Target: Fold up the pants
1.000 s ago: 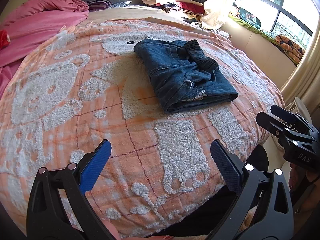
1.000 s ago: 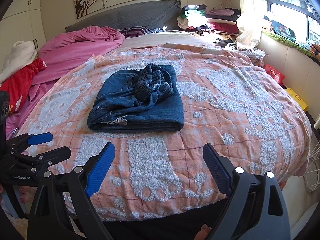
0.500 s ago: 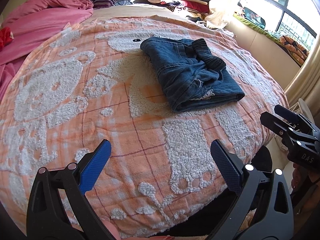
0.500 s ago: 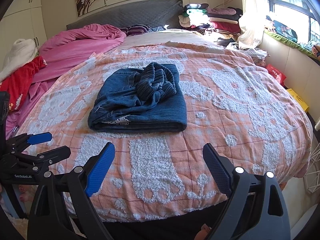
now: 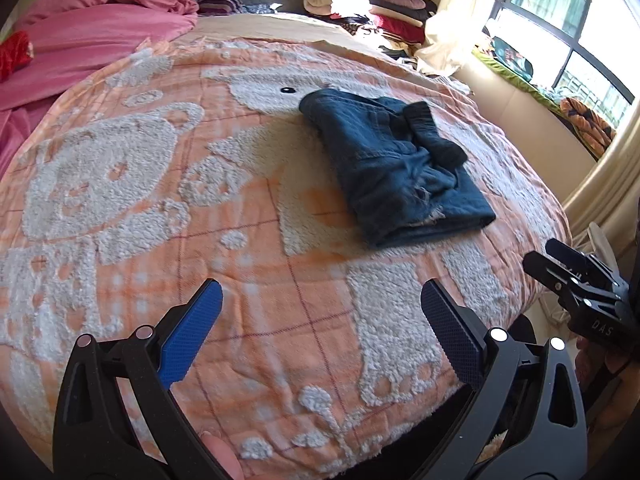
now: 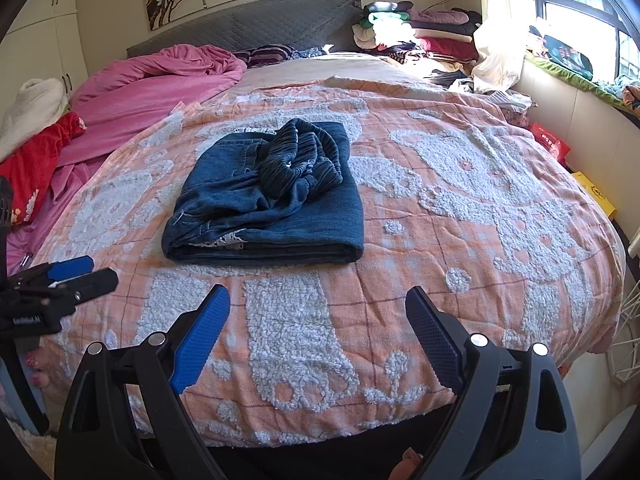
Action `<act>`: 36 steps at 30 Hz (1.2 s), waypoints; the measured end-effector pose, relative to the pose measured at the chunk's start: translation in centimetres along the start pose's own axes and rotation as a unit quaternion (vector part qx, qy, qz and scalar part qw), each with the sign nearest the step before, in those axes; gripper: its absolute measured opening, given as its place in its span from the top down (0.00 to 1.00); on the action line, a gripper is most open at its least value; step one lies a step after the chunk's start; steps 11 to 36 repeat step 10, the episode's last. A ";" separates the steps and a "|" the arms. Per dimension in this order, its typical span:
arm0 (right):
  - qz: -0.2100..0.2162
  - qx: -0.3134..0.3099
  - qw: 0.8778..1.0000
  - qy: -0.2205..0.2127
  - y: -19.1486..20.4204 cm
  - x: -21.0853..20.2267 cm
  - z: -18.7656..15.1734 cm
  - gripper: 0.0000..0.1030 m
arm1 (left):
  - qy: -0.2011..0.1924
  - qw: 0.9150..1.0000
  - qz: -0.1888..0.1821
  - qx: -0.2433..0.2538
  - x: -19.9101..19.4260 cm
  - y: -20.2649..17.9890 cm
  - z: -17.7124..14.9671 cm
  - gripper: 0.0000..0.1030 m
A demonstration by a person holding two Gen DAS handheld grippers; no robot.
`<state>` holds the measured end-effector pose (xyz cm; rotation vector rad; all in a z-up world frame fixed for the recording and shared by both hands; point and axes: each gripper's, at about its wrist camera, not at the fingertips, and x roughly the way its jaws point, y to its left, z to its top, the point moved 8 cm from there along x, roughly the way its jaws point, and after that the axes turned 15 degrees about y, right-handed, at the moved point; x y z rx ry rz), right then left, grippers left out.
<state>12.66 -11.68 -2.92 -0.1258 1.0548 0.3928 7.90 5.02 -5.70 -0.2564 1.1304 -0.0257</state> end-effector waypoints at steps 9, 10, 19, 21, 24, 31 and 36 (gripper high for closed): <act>-0.045 0.035 0.998 -0.002 -8.0 1.0 3.3 0.14 | 0.005 0.974 0.177 -0.143 1.5 17.4 5.0 0.09; -0.057 0.040 0.998 -0.008 -9.6 1.0 4.2 0.14 | 0.003 0.967 0.201 -0.156 1.7 19.4 5.3 0.09; -0.057 0.040 0.998 -0.008 -9.6 1.0 4.2 0.14 | 0.003 0.967 0.201 -0.156 1.7 19.4 5.3 0.09; -0.057 0.040 0.998 -0.008 -9.6 1.0 4.2 0.14 | 0.003 0.967 0.201 -0.156 1.7 19.4 5.3 0.09; -0.057 0.040 0.998 -0.008 -9.6 1.0 4.2 0.14 | 0.003 0.967 0.201 -0.156 1.7 19.4 5.3 0.09; -0.057 0.040 0.998 -0.008 -9.6 1.0 4.2 0.14 | 0.003 0.967 0.201 -0.156 1.7 19.4 5.3 0.09; -0.057 0.040 0.998 -0.008 -9.6 1.0 4.2 0.14 | 0.003 0.967 0.201 -0.156 1.7 19.4 5.3 0.09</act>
